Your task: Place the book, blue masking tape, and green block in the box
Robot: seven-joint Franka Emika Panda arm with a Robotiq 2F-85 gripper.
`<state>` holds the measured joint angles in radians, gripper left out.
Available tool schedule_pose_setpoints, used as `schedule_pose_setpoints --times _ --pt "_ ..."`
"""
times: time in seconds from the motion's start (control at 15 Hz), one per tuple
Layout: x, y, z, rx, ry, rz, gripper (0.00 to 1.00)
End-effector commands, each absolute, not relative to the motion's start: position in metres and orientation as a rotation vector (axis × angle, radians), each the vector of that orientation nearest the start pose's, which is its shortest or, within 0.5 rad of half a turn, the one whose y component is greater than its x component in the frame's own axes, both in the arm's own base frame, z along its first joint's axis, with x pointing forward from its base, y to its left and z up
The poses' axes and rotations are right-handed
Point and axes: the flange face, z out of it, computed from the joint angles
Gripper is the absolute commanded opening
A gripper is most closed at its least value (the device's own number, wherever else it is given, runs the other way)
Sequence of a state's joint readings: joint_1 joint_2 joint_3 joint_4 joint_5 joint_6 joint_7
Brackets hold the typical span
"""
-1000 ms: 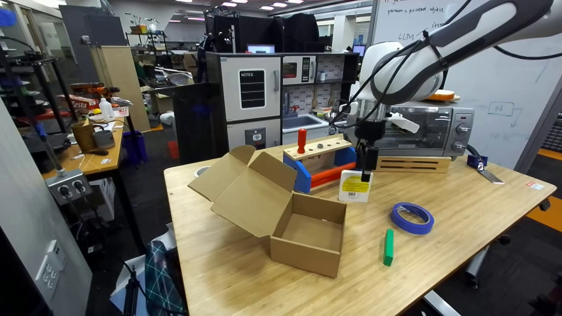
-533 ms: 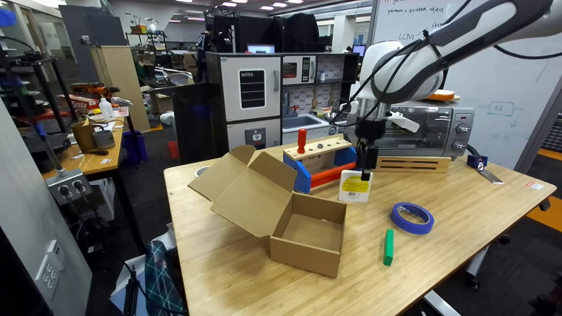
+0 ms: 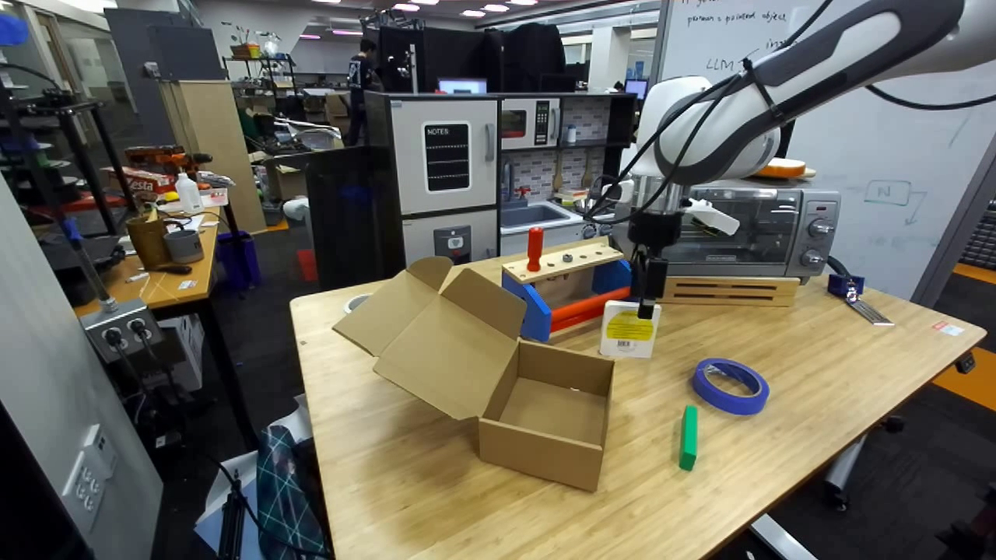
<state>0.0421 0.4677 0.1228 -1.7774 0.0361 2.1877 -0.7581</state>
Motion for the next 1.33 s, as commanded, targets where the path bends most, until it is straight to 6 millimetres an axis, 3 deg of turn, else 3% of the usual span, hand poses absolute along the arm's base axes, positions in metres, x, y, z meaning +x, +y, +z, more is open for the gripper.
schedule_pose_setpoints --times 0.0,0.47,0.53,0.6,1.27 --pt "0.6489 0.1042 0.2897 -2.733 -1.296 0.077 1.00" --pt "0.6517 0.1093 0.2799 -2.718 -1.290 0.111 1.00" --pt "0.6515 0.1096 0.2800 -2.714 -1.290 0.117 0.94" --pt "0.6517 0.1100 0.2805 -2.709 -1.290 0.124 0.74" --pt "0.6521 0.1119 0.2868 -2.705 -1.283 0.130 0.05"
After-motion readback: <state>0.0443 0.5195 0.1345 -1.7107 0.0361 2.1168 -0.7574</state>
